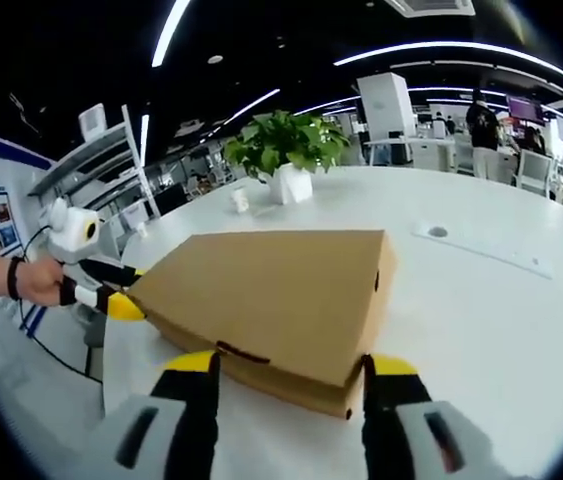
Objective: Operate the shoe box by opening the lid, removing the specified soft item, and placing it in the target area until the item is outside and the box remains undamaged.
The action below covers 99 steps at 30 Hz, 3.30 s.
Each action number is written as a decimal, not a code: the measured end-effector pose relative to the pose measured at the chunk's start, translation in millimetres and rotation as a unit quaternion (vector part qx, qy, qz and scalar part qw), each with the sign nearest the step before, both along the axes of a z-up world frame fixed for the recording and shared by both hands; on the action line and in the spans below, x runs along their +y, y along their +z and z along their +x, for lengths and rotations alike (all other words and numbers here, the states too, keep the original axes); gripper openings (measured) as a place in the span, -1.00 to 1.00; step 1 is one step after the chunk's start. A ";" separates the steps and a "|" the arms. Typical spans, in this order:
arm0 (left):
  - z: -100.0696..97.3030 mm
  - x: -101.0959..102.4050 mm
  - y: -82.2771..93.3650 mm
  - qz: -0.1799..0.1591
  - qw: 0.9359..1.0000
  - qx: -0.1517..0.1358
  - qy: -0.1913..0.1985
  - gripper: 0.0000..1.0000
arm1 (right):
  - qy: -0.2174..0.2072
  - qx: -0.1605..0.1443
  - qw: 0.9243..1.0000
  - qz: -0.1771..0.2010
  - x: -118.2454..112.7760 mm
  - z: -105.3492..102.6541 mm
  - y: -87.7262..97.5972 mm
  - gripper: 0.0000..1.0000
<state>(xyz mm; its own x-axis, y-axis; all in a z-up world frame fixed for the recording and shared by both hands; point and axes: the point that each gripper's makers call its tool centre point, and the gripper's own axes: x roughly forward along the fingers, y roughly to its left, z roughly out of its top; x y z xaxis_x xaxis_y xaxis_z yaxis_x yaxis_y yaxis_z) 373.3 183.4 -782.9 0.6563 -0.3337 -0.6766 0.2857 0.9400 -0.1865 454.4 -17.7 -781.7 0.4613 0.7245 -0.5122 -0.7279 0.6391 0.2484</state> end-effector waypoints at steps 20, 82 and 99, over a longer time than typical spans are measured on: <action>-22.3 2.6 -0.2 -0.002 1.000 0.011 -0.009 0.06 | 0.009 0.010 1.000 -0.013 2.0 -21.1 0.9 0.08; -57.7 7.8 14.9 0.015 1.000 0.001 -0.019 -0.09 | -0.005 0.020 1.000 -0.023 -5.7 -62.0 9.2 -0.05; -56.0 12.3 34.6 0.018 0.999 -0.025 -0.021 -0.15 | -0.001 0.011 1.000 -0.028 -6.6 -61.2 21.6 -0.11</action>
<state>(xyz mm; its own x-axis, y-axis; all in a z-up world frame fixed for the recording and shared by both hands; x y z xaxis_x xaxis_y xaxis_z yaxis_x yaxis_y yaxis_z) 317.3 195.6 -748.3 0.6756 -0.3382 -0.6551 0.3341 0.9325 -0.1370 393.2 -24.3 -760.1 0.4509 0.6936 -0.5618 -0.7211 0.6540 0.2287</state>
